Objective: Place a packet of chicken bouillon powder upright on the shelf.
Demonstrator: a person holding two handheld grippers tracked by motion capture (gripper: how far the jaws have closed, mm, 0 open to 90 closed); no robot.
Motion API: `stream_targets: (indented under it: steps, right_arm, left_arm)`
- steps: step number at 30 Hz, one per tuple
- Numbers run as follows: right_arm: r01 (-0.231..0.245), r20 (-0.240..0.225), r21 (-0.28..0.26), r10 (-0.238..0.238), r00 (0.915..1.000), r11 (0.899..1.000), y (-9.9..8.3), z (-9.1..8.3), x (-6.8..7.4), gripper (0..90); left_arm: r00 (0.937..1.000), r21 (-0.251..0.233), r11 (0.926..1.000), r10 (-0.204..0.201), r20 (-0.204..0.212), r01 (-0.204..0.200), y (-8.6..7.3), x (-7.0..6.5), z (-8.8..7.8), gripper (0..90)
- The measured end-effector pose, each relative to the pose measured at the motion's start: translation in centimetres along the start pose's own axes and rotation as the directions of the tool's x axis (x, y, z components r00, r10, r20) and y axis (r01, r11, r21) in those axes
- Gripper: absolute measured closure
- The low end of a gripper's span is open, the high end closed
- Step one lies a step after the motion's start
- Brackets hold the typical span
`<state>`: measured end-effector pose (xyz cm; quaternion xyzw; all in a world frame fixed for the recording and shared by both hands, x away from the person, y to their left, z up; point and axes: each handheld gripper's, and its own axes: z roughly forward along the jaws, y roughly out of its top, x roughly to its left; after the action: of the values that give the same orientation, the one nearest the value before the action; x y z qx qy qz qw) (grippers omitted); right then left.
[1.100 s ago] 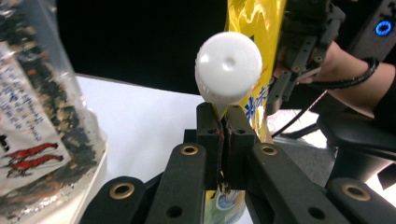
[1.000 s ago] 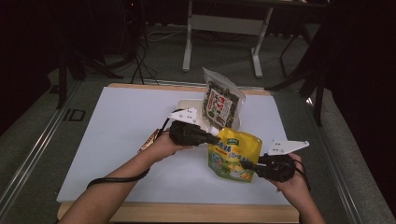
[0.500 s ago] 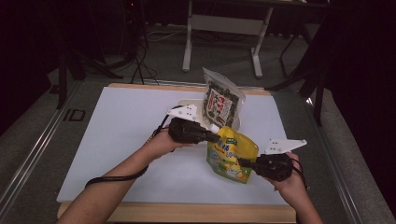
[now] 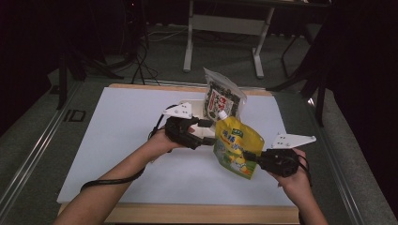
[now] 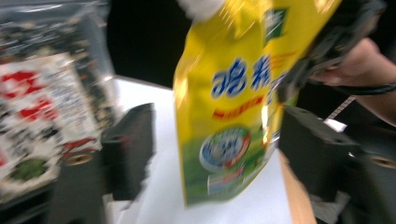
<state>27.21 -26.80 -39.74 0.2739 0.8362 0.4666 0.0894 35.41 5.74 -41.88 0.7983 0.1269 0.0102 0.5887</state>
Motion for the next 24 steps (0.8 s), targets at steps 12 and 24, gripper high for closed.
stream_targets:
  steps: [12,24]
  right_arm:
    - [0.014,0.055,-0.048,-0.011,0.9984,0.999,3.2,0.4,0.5,90.0]
    - [-0.001,0.105,-0.103,0.012,0.9944,0.995,7.5,3.6,0.1,90.0]
  left_arm:
    - [0.9907,-0.044,0.9987,-0.031,-0.132,0.026,-2.1,-2.0,-3.2,5.2]
    - [0.9651,-0.048,0.9988,-0.009,-0.262,-0.004,-4.8,-5.2,-5.1,4.2]
